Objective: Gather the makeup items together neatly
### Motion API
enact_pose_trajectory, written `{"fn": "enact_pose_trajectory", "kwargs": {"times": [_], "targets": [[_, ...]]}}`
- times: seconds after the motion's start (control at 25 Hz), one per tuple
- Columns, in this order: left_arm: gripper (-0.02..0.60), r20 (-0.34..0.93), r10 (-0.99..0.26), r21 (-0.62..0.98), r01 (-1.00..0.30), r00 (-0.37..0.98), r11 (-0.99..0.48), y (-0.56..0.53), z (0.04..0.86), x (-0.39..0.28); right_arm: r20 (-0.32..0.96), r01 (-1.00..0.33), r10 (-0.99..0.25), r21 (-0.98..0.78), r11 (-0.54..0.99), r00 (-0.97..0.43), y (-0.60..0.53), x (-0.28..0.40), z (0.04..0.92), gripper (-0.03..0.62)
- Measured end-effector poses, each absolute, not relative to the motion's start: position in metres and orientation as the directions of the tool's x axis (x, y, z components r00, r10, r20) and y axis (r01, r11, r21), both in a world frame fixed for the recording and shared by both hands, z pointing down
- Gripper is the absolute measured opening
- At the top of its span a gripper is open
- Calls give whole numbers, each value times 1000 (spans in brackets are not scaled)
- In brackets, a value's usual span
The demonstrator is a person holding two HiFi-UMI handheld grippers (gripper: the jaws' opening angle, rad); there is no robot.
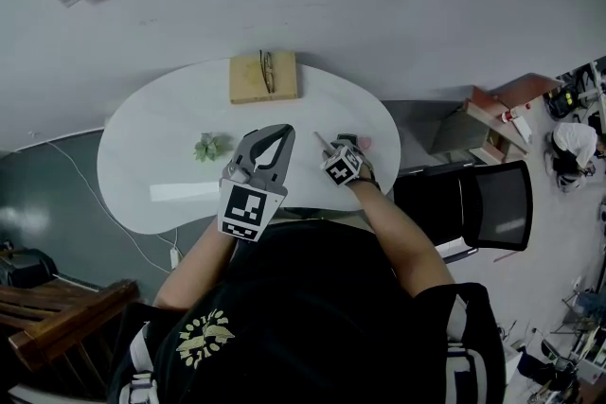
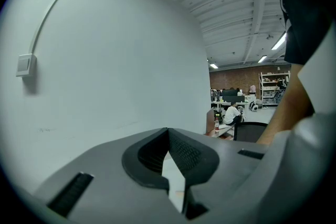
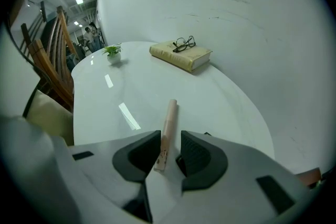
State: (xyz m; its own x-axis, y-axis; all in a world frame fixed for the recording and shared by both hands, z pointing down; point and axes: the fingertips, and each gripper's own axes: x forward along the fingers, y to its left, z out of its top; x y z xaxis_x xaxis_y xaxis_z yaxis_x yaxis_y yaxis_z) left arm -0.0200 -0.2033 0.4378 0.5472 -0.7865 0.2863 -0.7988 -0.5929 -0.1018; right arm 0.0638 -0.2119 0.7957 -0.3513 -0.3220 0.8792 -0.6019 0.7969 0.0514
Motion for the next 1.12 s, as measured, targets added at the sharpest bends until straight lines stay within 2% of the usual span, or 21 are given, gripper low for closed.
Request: {"fn": "enact_pose_trajectory", "kwargs": {"times": [0.2,0.36,0.6,0.84,1.12], "targets": [[12,291,-798,-108,-811,527,-575,-201,439,-13,871,-608,-329,46,793,-364,-213,73,794,121],[12,282,-816,-115,-827,504,-551,-202,433,-15,821,-652,-374,2,758,-433,-219,79,767,121],[12,212,-858,-118,-859,468,-498,-209,419,-17,656,-734,-545,-20,679,-522,-247,121,695,117],[12,192,-858,-105,-860,476,-500,-208,417,-9,444,-818,-738,18,575,-508,-256,168,589,48],[12,142,-872,-113,-867,469,-485,-210,389,-3,271,-833,-818,90,546,-507,-239,193,478,28]]}}
